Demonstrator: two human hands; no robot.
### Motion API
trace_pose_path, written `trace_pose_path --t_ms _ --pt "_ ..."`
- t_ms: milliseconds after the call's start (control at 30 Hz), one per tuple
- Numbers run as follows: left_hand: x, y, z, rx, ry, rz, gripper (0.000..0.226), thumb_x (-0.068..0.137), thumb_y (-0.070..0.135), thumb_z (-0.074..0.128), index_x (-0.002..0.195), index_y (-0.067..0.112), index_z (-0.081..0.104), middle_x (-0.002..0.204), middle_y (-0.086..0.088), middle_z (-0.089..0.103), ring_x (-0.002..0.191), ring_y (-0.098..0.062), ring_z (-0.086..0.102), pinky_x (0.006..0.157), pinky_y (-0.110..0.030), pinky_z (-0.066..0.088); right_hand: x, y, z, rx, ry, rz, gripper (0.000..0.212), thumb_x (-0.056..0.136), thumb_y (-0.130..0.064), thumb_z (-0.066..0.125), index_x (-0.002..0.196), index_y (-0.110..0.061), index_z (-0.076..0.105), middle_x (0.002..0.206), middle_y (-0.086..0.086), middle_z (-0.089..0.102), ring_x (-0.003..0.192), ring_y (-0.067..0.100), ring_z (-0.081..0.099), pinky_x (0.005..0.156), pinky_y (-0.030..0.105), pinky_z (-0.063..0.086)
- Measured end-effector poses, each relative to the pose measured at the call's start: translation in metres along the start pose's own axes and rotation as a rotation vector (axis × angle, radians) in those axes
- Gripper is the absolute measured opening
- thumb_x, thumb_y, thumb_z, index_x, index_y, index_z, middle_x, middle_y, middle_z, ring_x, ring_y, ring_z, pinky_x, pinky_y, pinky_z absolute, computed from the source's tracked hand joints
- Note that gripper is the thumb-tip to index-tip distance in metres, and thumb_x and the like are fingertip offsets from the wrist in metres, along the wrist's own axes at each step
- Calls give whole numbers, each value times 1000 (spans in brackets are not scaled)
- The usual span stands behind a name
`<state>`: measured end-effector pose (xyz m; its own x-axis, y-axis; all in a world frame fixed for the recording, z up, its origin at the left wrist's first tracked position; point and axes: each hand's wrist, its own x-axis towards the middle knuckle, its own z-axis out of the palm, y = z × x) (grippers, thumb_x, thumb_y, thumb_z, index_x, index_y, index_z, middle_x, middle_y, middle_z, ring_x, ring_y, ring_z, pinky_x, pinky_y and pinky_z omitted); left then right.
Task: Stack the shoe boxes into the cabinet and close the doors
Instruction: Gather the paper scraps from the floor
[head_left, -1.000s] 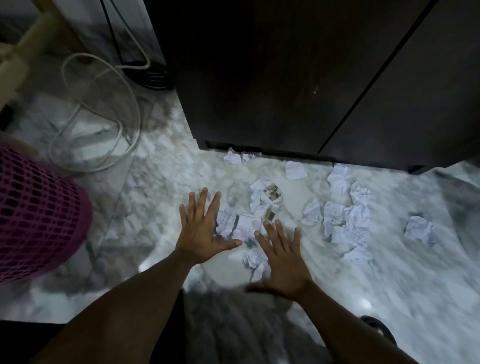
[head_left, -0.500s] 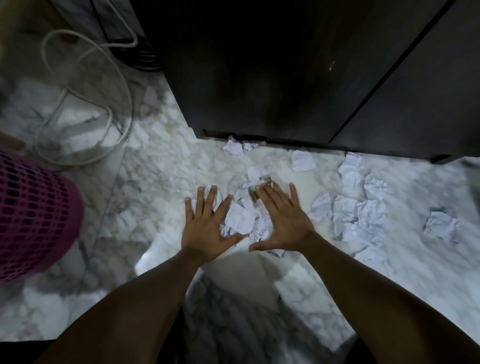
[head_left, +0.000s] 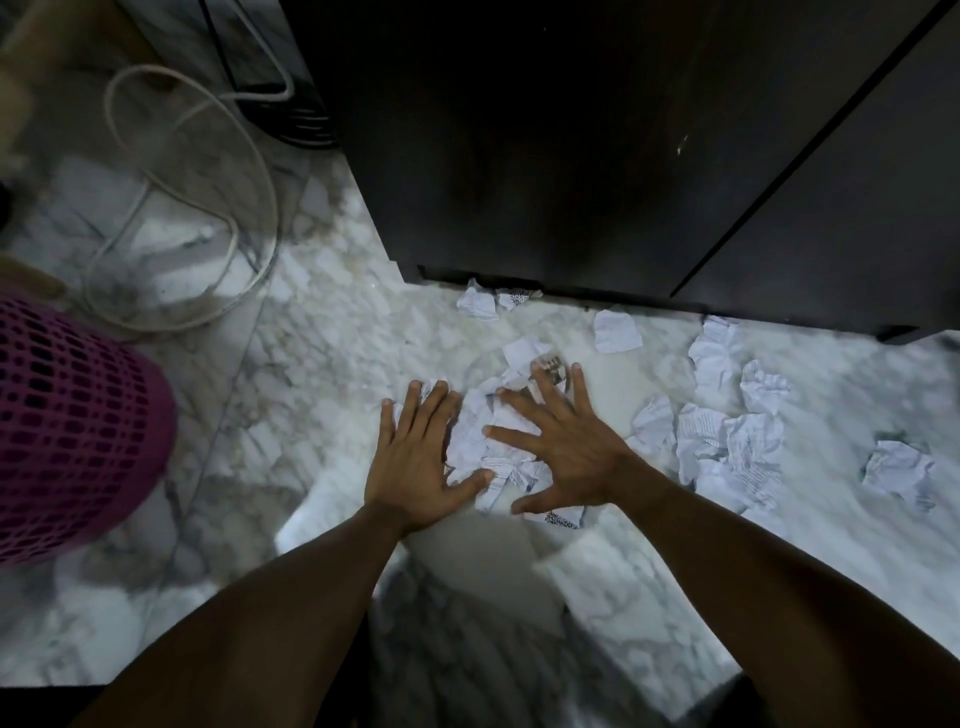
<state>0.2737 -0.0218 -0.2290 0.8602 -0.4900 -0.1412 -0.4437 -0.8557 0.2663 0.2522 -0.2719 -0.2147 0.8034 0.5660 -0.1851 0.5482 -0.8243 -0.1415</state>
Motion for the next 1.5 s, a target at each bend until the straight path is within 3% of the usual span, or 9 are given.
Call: trace_pose_path --t_ms 167,267,467,667,833,1100,1233,1367,1500 --pt "-1 -3 3 50 20 41 100 85 82 33 160 19 13 167 -3 10 154 -28 -5 122 -58 5 -4 -2 1 157 16 145 97 73 -93 39 152 -36 35 162 6 26 153 31 11 123 52 3" --pt "-1 -2 8 89 64 134 83 92 75 29 159 29 14 166 -6 17 153 -37 3 118 -65 10 -5 -8 4 193 128 163 85 79 -83 48 144 -29 50 147 10 47 138 31 38 117 43 24" --pt "-1 -5 14 96 83 193 59 98 63 31 146 34 47 163 -3 28 153 -38 9 115 -69 12 -6 -9 8 219 230 176 83 79 -82 50 138 -25 55 146 13 42 123 28 44 101 43 40" --pt "1 -4 11 45 95 205 51 101 53 34 134 23 58 155 1 42 152 -28 20 119 -60 17 -4 -12 7 127 190 230 84 78 -84 45 141 -29 52 145 7 46 122 27 47 100 45 31" --pt "2 -5 10 -45 160 243 41 101 42 46 123 13 64 143 -3 55 145 -28 33 119 -47 27 -2 -10 7 27 169 223 85 75 -88 41 134 -29 59 137 5 55 146 32 30 115 71 5" --pt "2 -6 14 -99 168 255 40 101 28 51 138 12 54 143 -6 55 149 -28 28 118 -47 30 -1 -4 19 249 305 133 58 93 -62 52 123 -14 62 144 7 50 140 22 39 120 41 27" --pt "4 -6 12 -87 133 293 61 94 10 48 152 20 33 144 -12 51 146 -38 29 117 -53 28 1 -5 19 247 304 104 53 102 -47 46 146 -18 45 139 4 54 139 25 40 116 43 30" --pt "7 -11 22 -69 99 348 59 89 7 51 146 22 48 144 -13 52 140 -41 39 114 -58 29 -1 -2 23 248 325 42 49 96 -14 50 144 -19 49 137 11 53 137 33 40 117 48 29" --pt "8 -9 15 -127 139 367 50 87 8 49 136 15 60 137 -12 56 135 -36 44 115 -56 29 -2 -1 20 273 301 43 42 91 -21 53 131 -17 61 139 12 52 142 33 34 117 53 27"
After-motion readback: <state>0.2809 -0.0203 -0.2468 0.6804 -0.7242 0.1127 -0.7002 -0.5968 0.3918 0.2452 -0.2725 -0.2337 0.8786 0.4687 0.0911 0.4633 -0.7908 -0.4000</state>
